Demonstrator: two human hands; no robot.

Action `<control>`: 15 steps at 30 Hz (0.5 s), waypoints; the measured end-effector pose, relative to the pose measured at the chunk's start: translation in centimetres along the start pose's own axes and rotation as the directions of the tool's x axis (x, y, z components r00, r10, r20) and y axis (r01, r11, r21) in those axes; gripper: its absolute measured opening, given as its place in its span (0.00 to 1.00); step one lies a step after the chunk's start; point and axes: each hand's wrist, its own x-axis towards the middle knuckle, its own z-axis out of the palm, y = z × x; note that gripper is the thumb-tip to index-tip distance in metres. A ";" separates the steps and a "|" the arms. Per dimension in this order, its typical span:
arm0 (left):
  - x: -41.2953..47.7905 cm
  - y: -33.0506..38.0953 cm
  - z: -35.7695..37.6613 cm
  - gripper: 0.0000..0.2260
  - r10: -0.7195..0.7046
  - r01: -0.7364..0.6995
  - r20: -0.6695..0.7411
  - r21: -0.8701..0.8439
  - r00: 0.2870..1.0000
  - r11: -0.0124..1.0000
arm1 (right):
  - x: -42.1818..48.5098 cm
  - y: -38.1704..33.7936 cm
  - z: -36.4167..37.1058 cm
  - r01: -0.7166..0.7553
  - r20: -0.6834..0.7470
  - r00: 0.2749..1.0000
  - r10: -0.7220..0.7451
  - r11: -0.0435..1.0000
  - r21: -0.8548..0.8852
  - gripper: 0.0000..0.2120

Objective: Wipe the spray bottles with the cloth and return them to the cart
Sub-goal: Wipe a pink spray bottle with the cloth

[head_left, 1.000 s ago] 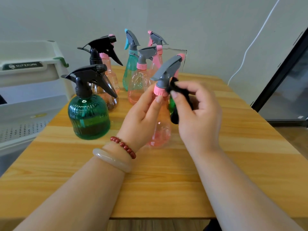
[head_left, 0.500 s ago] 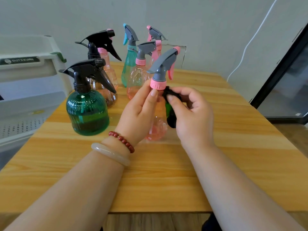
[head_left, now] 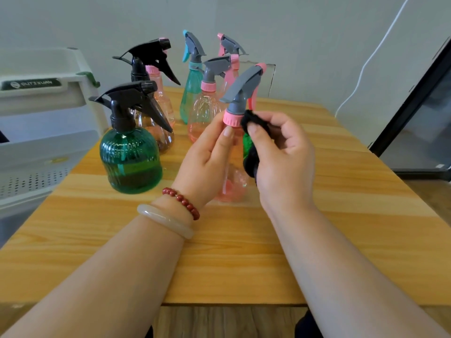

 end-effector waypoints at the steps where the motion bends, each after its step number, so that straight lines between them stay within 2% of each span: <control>1: 0.0 0.1 0.1 0.15 0.003 -0.003 0.001 0.001 1.000 1.000 | 0.0 0.3 -0.1 -0.050 -0.002 0.999 0.050 0.999 -0.006 0.11; 3: 0.0 0.1 0.1 0.15 0.006 -0.006 -0.009 0.002 1.000 1.000 | 0.0 0.5 -0.1 -0.153 -0.002 0.988 0.153 0.988 -0.001 0.12; 7: 0.0 0.0 0.0 0.16 0.013 -0.013 0.002 -0.005 1.000 1.000 | 0.0 -0.5 0.2 -0.057 -0.053 0.997 0.060 0.997 0.044 0.10; 12: -0.1 0.1 0.0 0.16 -0.011 0.011 -0.033 0.006 0.999 1.000 | -0.4 0.4 0.1 -0.187 -0.043 0.982 0.185 0.982 -0.035 0.08; 15: -0.1 0.2 0.1 0.18 -0.036 0.034 -0.066 -0.038 0.997 0.999 | 0.4 -0.6 0.0 -0.068 -0.066 0.995 0.072 0.996 0.062 0.09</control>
